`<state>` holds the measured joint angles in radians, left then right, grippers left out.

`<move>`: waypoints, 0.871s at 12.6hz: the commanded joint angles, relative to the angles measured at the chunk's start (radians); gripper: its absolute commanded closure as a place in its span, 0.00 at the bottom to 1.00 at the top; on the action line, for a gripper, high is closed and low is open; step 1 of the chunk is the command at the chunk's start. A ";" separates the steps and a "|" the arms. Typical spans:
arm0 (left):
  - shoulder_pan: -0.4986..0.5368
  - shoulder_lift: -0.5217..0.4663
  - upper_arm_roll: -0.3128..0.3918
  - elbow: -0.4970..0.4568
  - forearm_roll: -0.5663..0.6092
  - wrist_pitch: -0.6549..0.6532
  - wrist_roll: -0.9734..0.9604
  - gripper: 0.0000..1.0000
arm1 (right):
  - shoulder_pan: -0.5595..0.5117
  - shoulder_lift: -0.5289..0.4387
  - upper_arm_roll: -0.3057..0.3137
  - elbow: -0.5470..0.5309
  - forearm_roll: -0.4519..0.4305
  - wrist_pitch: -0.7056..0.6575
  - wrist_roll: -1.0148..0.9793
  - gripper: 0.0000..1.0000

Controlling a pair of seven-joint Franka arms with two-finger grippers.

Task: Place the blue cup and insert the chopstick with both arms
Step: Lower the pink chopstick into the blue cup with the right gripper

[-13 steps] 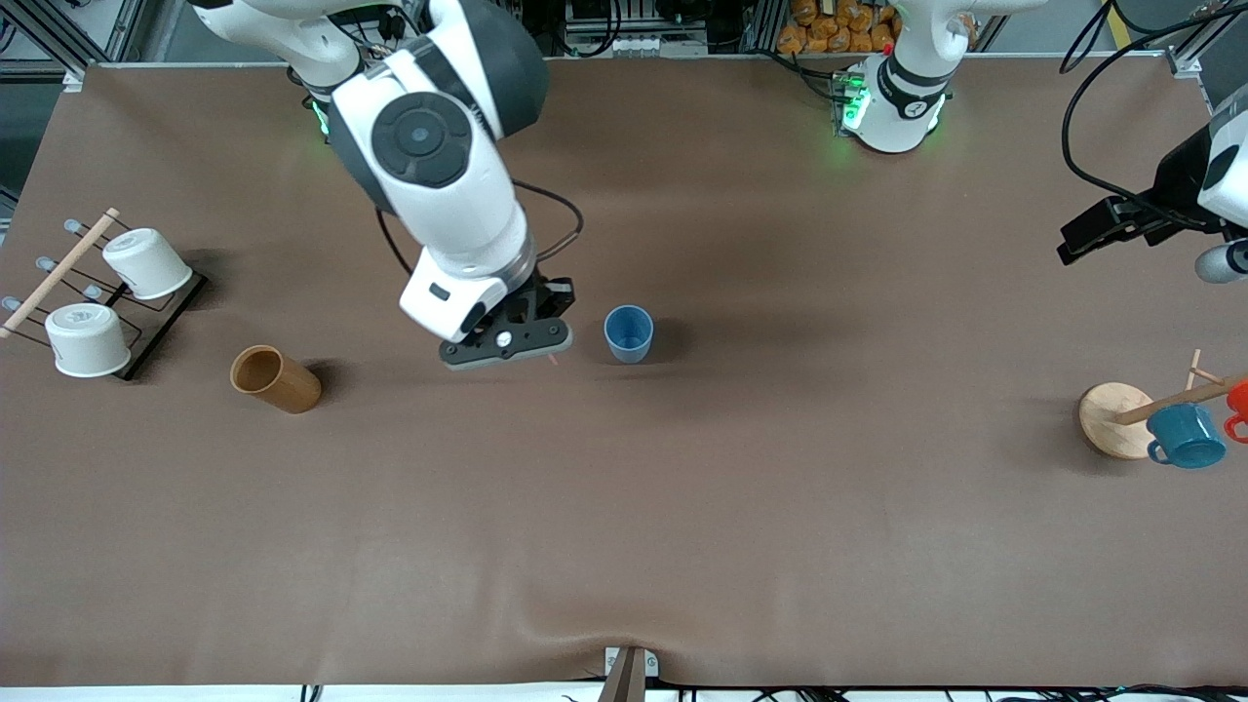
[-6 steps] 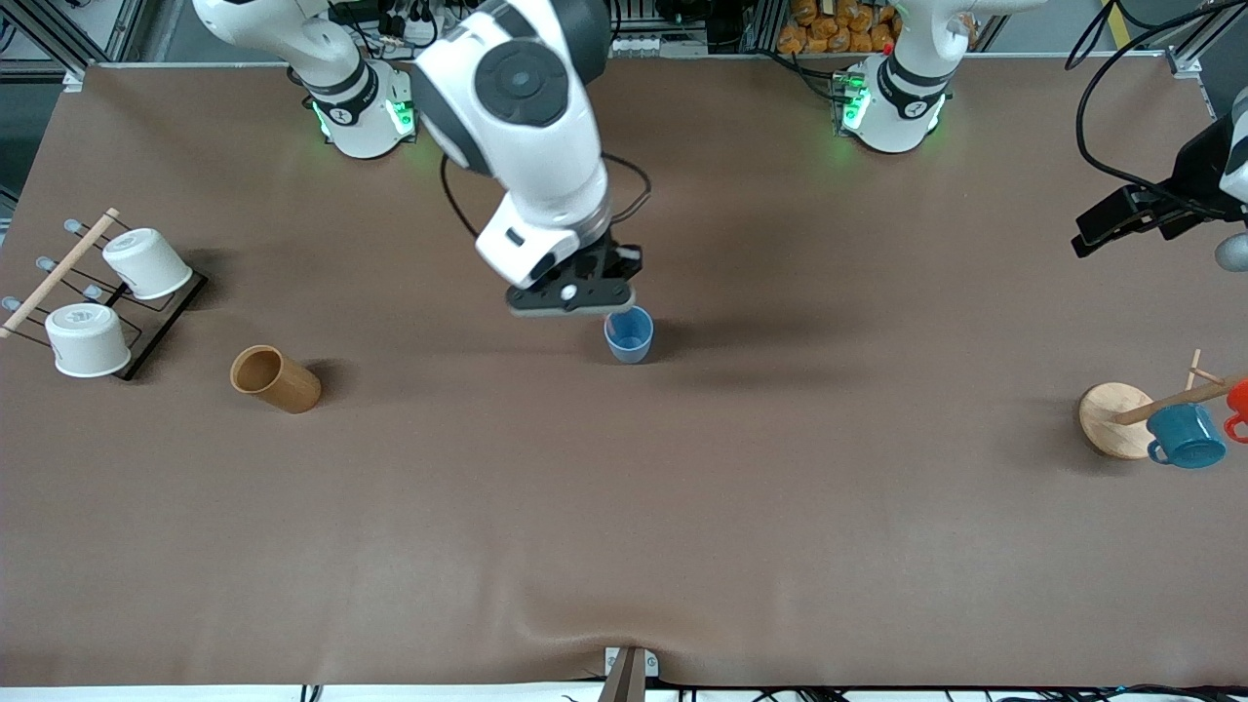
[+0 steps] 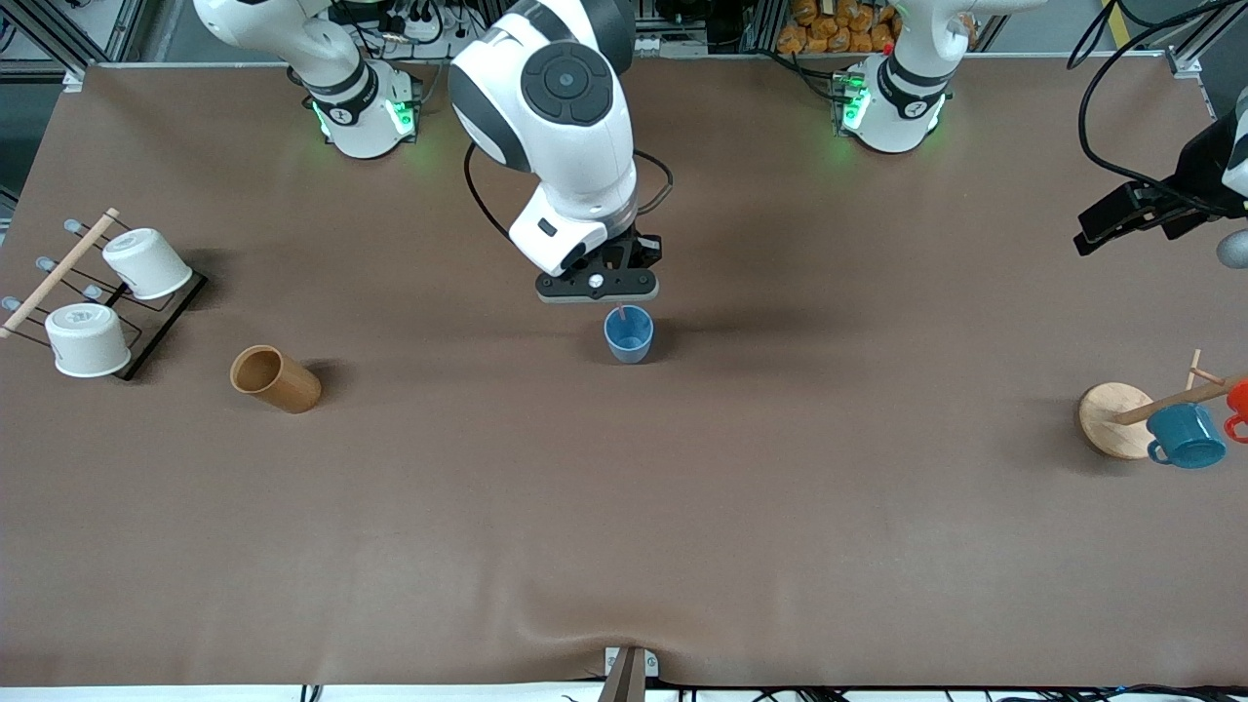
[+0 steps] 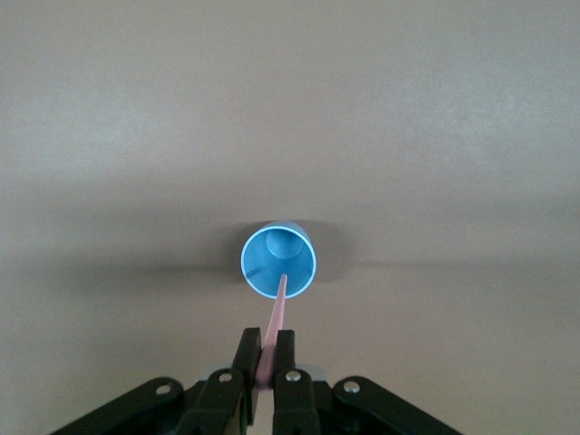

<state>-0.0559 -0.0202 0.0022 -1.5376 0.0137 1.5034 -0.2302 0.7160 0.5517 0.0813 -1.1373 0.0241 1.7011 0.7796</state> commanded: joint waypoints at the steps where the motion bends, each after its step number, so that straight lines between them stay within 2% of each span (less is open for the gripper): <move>1: -0.001 -0.001 -0.004 0.005 0.002 -0.015 0.017 0.00 | 0.019 0.008 -0.011 -0.002 0.000 0.047 0.014 1.00; 7: 0.002 -0.009 0.004 0.005 0.002 -0.031 0.020 0.00 | 0.028 0.025 -0.012 -0.033 -0.009 0.084 0.007 1.00; 9: 0.004 -0.006 0.002 -0.001 0.002 -0.034 0.018 0.00 | 0.031 0.036 -0.012 -0.036 -0.064 0.089 0.001 1.00; 11: 0.004 -0.004 0.002 0.001 0.003 -0.034 0.020 0.00 | 0.033 0.039 -0.012 -0.051 -0.073 0.098 -0.002 1.00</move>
<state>-0.0550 -0.0201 0.0042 -1.5409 0.0137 1.4849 -0.2301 0.7324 0.5896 0.0810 -1.1761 -0.0244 1.7819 0.7771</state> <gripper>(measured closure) 0.000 0.899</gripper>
